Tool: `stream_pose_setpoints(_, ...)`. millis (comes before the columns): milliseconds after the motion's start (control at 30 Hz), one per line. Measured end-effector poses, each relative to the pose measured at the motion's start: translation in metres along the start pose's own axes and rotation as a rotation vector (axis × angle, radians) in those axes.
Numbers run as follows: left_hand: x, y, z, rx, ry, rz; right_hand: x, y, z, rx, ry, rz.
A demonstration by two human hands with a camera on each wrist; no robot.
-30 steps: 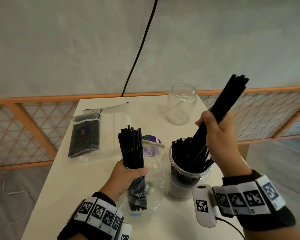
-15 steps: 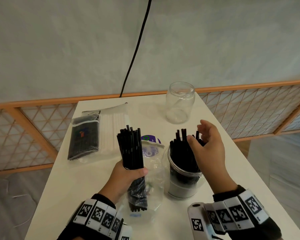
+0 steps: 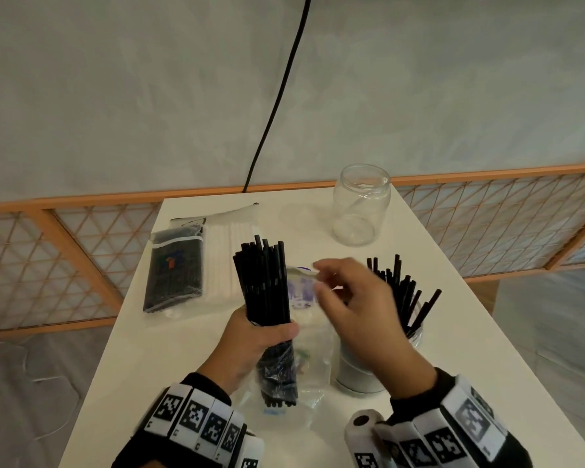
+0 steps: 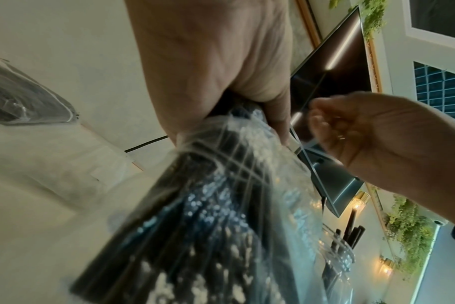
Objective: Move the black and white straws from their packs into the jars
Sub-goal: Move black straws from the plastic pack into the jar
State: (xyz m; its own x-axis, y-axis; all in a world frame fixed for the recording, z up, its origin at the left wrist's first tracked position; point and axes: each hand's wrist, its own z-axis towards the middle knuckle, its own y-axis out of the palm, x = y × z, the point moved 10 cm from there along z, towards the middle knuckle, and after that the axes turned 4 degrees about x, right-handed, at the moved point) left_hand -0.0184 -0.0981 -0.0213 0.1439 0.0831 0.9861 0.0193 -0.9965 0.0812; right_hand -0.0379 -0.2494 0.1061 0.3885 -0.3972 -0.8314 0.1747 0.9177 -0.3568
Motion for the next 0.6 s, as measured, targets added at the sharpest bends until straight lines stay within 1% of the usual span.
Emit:
stream_pose_setpoints(67,0.009,0.000,-0.001,-0.019,0.022,-0.006,0.014,0.035,-0.005,-0.194,0.142,-0.070)
stream_pose_setpoints(133,0.017,0.000,-0.003,-0.052,0.047,0.004,0.024,0.056,-0.007,-0.285,0.214,-0.122)
stream_pose_setpoints(200,0.021,-0.002,-0.004,-0.082,0.057,0.013,0.025,0.070,-0.005,-0.306,0.236,-0.108)
stream_pose_setpoints(333,0.019,-0.011,-0.005,-0.160,0.036,0.026,0.024,0.090,-0.003,-0.337,0.326,0.071)
stream_pose_setpoints(400,0.016,-0.015,-0.005,-0.197,0.022,0.019,0.023,0.100,-0.004,-0.361,0.363,0.123)
stream_pose_setpoints(500,0.013,-0.022,-0.003,-0.224,-0.003,0.008,0.025,0.110,-0.005,-0.364,0.390,0.137)
stream_pose_setpoints(600,0.010,-0.026,-0.002,-0.268,-0.019,0.013,0.025,0.116,-0.005,-0.338,0.416,0.142)
